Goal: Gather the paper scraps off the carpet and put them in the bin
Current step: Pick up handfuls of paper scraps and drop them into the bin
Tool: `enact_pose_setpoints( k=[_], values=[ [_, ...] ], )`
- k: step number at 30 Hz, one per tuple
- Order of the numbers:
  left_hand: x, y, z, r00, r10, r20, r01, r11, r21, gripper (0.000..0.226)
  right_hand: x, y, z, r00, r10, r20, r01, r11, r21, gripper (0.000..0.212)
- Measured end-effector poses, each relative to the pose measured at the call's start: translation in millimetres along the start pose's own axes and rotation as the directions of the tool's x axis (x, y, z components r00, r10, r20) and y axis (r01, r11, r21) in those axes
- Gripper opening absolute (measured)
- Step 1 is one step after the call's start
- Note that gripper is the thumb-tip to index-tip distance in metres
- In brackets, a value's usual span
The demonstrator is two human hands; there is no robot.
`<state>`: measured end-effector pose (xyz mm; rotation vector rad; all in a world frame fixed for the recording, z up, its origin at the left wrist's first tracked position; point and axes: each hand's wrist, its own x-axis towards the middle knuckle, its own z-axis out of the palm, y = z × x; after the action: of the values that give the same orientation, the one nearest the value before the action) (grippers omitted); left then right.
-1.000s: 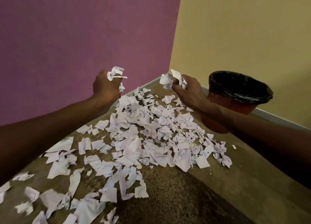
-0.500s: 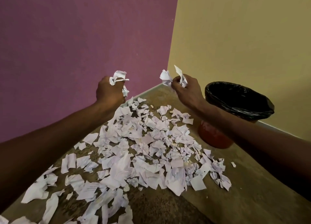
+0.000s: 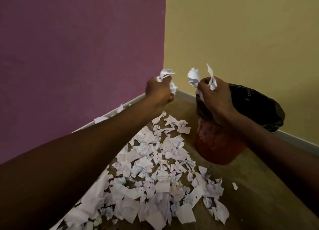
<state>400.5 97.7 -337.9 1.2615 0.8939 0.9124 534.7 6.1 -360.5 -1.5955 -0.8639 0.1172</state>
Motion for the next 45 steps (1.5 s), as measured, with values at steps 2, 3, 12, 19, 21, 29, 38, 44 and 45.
enact_pose_setpoints(
  k=[2,3,12,19,21,29,38,44,45],
  values=[
    [6.8,-3.4,36.7,0.999,-0.026,0.046,0.025,0.999,0.020,0.022,12.6,8.5,-18.9,1.000,-0.008,-0.019,0.008,1.000,-0.020,0.025],
    [9.3,-6.6,53.1,0.997,-0.034,0.072,0.032,0.999,0.037,0.022,18.3,12.0,-27.6,0.999,-0.011,-0.033,0.010,1.000,-0.027,0.026],
    [14.7,-23.7,170.9,0.901,-0.296,0.317,0.264,0.954,0.142,0.018,67.5,49.7,-81.9,0.921,0.365,-0.139,-0.373,0.927,-0.040,0.019],
    [18.2,-25.3,181.9,0.760,-0.392,0.518,0.355,0.918,0.174,0.048,92.4,77.4,-103.8,0.667,0.734,0.129,-0.690,0.674,-0.265,0.063],
    [19.0,-21.1,180.3,0.708,-0.395,0.585,0.416,0.903,0.107,0.064,90.1,73.9,-104.9,0.635,0.759,0.147,-0.725,0.650,-0.228,0.068],
    [18.1,-24.7,179.3,0.847,-0.294,0.444,0.340,0.940,-0.026,0.056,92.4,89.1,-87.1,0.744,0.665,0.068,-0.640,0.738,-0.214,0.034],
    [10.2,-36.0,150.7,0.965,-0.078,0.249,0.130,0.971,-0.202,0.017,61.4,75.6,-87.7,0.993,-0.038,-0.109,-0.038,0.787,-0.616,0.025],
    [-3.0,-71.6,99.3,0.990,-0.116,0.083,0.130,0.973,-0.188,0.014,5.0,45.2,-64.4,0.913,-0.408,0.001,0.361,0.807,-0.467,0.024],
    [-4.6,-81.5,89.2,0.990,-0.125,0.059,0.134,0.975,-0.175,0.013,-6.5,42.7,-60.3,0.894,-0.447,0.026,0.418,0.813,-0.405,0.020]
  ],
)
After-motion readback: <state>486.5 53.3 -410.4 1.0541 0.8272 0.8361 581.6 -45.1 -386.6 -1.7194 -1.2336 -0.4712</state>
